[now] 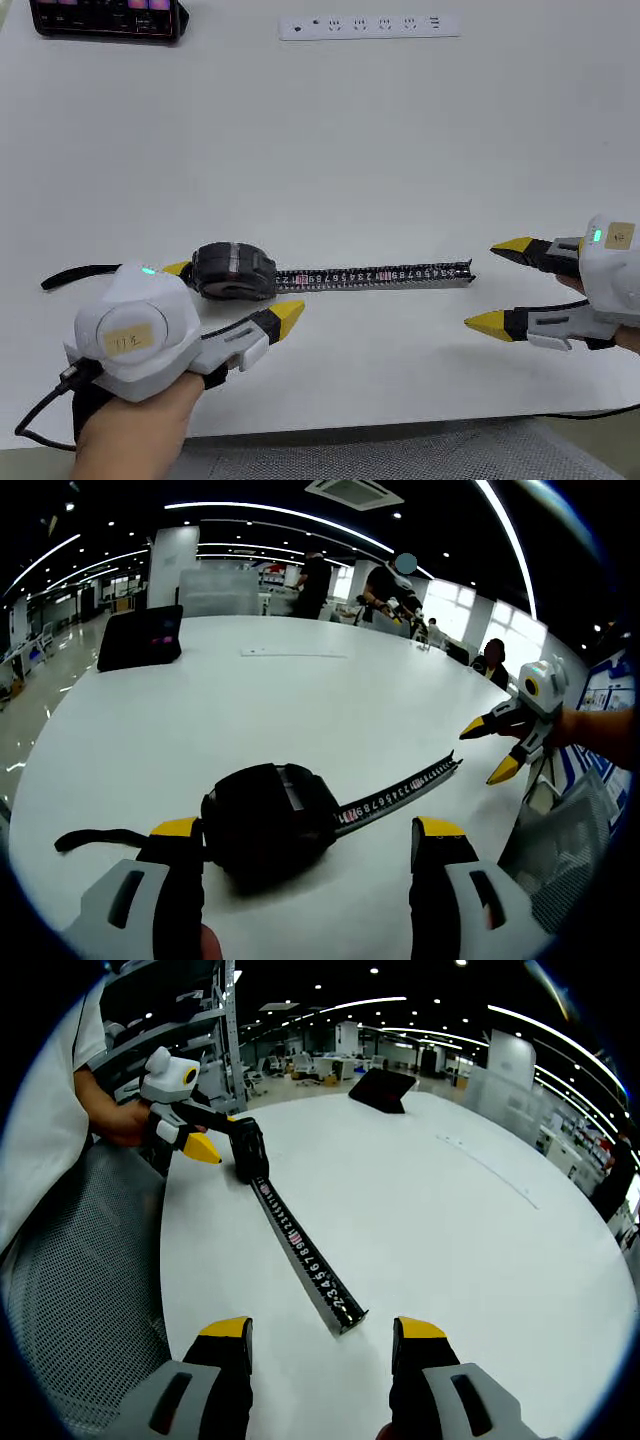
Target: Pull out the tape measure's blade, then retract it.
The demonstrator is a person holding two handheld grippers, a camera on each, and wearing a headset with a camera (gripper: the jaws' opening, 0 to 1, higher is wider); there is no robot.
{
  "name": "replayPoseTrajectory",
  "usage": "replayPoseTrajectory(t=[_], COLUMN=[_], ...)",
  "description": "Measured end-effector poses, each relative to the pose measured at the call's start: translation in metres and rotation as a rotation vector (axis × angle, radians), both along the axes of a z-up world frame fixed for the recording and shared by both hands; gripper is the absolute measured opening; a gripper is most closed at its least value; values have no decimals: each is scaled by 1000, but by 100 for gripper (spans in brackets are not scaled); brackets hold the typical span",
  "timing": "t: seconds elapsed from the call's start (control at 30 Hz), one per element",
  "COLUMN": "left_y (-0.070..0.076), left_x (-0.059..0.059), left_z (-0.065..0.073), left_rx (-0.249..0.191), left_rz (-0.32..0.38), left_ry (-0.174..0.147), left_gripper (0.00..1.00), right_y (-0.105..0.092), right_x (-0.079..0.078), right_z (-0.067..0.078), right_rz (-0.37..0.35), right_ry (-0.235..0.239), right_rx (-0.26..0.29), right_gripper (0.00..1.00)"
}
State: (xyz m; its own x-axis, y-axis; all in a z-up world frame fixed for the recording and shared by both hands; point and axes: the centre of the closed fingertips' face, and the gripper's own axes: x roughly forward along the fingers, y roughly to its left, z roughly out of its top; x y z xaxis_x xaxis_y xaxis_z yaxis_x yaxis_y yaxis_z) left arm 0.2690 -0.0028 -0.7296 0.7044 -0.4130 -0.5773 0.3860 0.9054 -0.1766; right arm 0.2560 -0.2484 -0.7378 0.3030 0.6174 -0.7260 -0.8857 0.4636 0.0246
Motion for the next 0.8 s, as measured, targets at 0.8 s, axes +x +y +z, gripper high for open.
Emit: replayPoseTrajectory(t=[0.8], left_y=[13], left_x=[21], left_z=[-16], left_rx=[-55], left_rz=[197], left_ry=[54], left_gripper=[66], right_y=[-3], right_x=[23], right_z=[-6], right_rz=[127], right_ry=[-8], right_rx=[-66], right_gripper=[45])
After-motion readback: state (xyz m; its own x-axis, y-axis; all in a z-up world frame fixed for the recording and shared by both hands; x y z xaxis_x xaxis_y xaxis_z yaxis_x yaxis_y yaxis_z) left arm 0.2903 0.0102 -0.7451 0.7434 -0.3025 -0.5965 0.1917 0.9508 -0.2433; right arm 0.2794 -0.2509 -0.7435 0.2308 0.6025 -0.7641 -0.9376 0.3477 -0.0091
